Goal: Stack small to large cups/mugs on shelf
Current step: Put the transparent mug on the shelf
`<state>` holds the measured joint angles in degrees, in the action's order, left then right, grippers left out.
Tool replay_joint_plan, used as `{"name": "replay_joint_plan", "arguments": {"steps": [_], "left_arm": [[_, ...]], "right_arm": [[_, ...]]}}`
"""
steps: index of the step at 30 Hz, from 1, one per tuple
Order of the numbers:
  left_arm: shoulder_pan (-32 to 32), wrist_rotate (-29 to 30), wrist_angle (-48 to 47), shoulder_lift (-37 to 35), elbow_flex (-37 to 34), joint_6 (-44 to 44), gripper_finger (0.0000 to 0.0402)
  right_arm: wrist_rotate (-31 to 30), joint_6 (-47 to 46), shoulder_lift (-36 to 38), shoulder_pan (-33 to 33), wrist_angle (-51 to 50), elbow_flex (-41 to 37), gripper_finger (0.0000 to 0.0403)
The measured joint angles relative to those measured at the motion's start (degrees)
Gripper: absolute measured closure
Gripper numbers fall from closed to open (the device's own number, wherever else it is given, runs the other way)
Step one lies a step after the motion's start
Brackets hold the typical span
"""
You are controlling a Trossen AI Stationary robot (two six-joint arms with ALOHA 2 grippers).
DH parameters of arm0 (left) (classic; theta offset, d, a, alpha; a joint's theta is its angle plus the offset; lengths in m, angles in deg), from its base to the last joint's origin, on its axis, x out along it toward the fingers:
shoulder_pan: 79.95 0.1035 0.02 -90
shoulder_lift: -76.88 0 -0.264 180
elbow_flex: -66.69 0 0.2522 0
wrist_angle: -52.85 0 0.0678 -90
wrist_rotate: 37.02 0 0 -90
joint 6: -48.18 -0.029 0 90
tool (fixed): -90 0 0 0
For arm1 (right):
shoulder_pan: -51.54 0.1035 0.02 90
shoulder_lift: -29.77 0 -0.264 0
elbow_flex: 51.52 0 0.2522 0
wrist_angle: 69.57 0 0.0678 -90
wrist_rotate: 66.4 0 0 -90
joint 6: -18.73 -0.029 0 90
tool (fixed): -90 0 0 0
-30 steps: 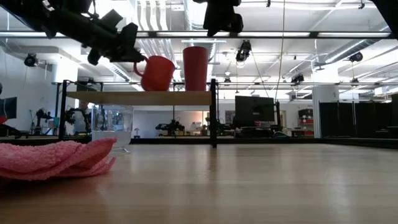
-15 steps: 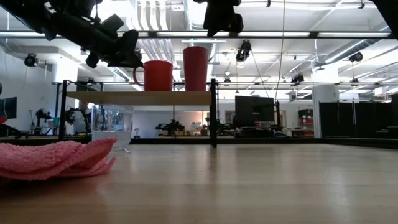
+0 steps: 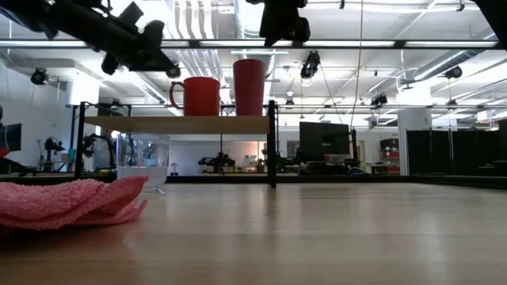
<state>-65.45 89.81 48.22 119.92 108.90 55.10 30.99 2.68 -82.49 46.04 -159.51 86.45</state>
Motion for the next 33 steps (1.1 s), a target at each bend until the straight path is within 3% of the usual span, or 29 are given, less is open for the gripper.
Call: {"name": "replay_joint_plan", "arguments": {"steps": [3,11,19,33], "left_arm": [[-0.1,-5.2,-7.3,-3.8,2.2,1.7,0.0311],[-0.5,-23.9,-32.8,-9.0,6.3,19.0,0.0311],[-3.3,-41.1,-42.7,-7.3,6.3,13.5,0.0311],[-4.5,-41.3,-42.7,6.4,5.8,19.8,0.0311]], "right_arm": [[0.0,0.0,0.0,0.0,-0.1,0.0,0.0306],[0.0,0.0,0.0,0.1,-0.1,0.0,0.0314],[0.0,2.6,0.0,0.1,-0.1,-0.1,0.0313],[0.0,2.6,0.0,0.1,0.0,-0.2,0.0315]]}}
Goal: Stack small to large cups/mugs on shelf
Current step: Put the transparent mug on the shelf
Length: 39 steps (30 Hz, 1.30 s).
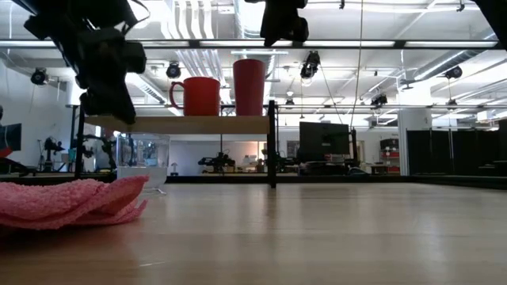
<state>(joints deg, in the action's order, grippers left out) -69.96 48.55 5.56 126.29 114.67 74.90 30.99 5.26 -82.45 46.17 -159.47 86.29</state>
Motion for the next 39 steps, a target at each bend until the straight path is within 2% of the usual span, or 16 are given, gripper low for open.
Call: {"name": "replay_joint_plan", "arguments": {"steps": [7,23,26,33,39], "left_arm": [[-1.3,-2.3,0.0,5.1,0.3,0.2,0.0311],[-1.5,-2.3,2.2,9.6,0.6,0.0,0.0313],[-1.5,-2.2,4.0,10.3,0.6,0.0,0.0327],[-1.5,0.3,4.5,11.0,0.6,-0.1,0.0395],[-1.5,0.8,4.3,10.6,0.6,-0.1,0.0399]], "right_arm": [[0.0,0.0,0.0,0.0,0.0,0.0,0.0317],[0.0,0.0,0.0,0.0,0.2,0.0,0.0321],[0.0,0.0,0.1,0.0,0.2,0.0,0.0319],[0.0,0.0,0.1,0.0,0.2,0.0,0.0322],[0.0,0.1,0.1,0.0,0.2,0.0,0.0325]]}}
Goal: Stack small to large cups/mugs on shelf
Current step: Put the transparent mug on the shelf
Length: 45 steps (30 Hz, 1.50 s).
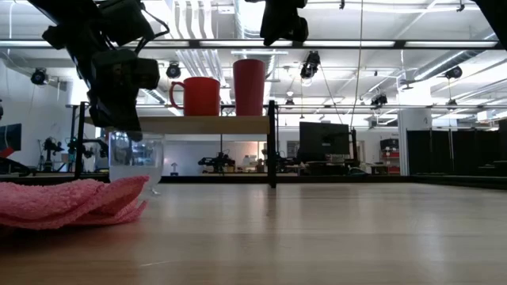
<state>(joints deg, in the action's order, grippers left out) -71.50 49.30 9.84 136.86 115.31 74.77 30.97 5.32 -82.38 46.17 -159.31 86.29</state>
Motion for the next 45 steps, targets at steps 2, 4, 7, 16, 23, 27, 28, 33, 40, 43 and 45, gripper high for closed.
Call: {"name": "replay_joint_plan", "arguments": {"steps": [2,4,7,16,23,27,28,33,40,43,45], "left_arm": [[0.0,0.0,-0.3,-0.1,0.7,0.0,0.0400],[0.0,0.2,-0.2,-0.5,1.9,0.0,0.0401],[0.0,1.3,-1.0,-0.7,4.2,-0.7,0.0401],[0.0,4.6,-13.9,-0.8,12.7,-3.1,0.0401],[0.0,10.6,-25.1,-0.9,20.6,-3.3,0.0401],[0.1,14.6,-30.9,-0.9,25.4,-3.3,0.0402],[0.1,15.8,-32.5,-0.9,26.6,-3.3,0.0402],[0.1,22.1,-39.0,-0.9,32.2,-3.3,0.0402],[1.8,33.1,-41.4,-1.7,37.0,-3.3,0.0402],[4.2,34.0,-41.5,-2.2,37.5,-3.4,0.0401],[6.0,34.3,-41.4,-2.7,37.4,-3.4,0.0401]], "right_arm": [[0.0,0.0,0.0,0.0,0.0,0.0,0.0326],[0.0,0.2,0.0,0.0,0.0,0.0,0.0326],[0.0,0.2,0.0,0.0,0.0,0.0,0.0324],[0.0,0.2,0.0,0.0,-0.2,0.0,0.0328],[0.0,0.6,0.0,0.0,-0.2,0.0,0.0323],[0.0,0.6,0.0,0.0,-0.2,0.0,0.0328],[0.0,0.6,0.0,0.0,-0.2,0.0,0.0329],[0.0,0.6,0.0,0.0,-0.3,0.0,0.0328],[0.0,0.6,0.0,0.0,-0.3,0.0,0.0318],[0.0,0.6,0.0,0.0,-0.3,0.0,0.0316],[0.0,0.5,0.0,0.0,-0.3,0.0,0.0317]]}}
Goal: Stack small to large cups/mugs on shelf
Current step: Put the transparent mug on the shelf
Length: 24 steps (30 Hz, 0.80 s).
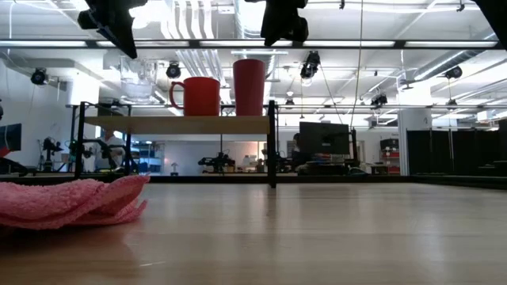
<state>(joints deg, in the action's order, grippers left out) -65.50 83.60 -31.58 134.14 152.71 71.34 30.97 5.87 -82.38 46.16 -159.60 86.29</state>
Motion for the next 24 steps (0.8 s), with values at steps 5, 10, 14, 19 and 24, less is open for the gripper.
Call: {"name": "replay_joint_plan", "arguments": {"steps": [5,10,14,19,24], "left_arm": [[5.3,0.1,0.2,-1.1,-0.4,-0.1,0.0401],[10.3,-0.2,2.6,-1.6,-0.3,-0.7,0.0401],[14.1,-3.4,6.9,-1.5,-0.4,-3.5,0.0401],[18.3,-6.9,11.5,-0.4,-0.4,-5.6,0.0401],[22.3,-9.2,11.5,1.0,-0.6,-6.0,0.0401]], "right_arm": [[0.0,-0.2,0.0,0.0,0.0,0.0,0.0322],[0.0,-0.2,0.0,0.0,0.0,0.0,0.0322],[0.0,-0.2,0.0,0.0,0.0,0.0,0.0322],[0.0,-0.2,0.0,0.1,0.0,0.0,0.0326],[0.0,-0.2,0.0,0.4,-0.1,0.0,0.0321]]}}
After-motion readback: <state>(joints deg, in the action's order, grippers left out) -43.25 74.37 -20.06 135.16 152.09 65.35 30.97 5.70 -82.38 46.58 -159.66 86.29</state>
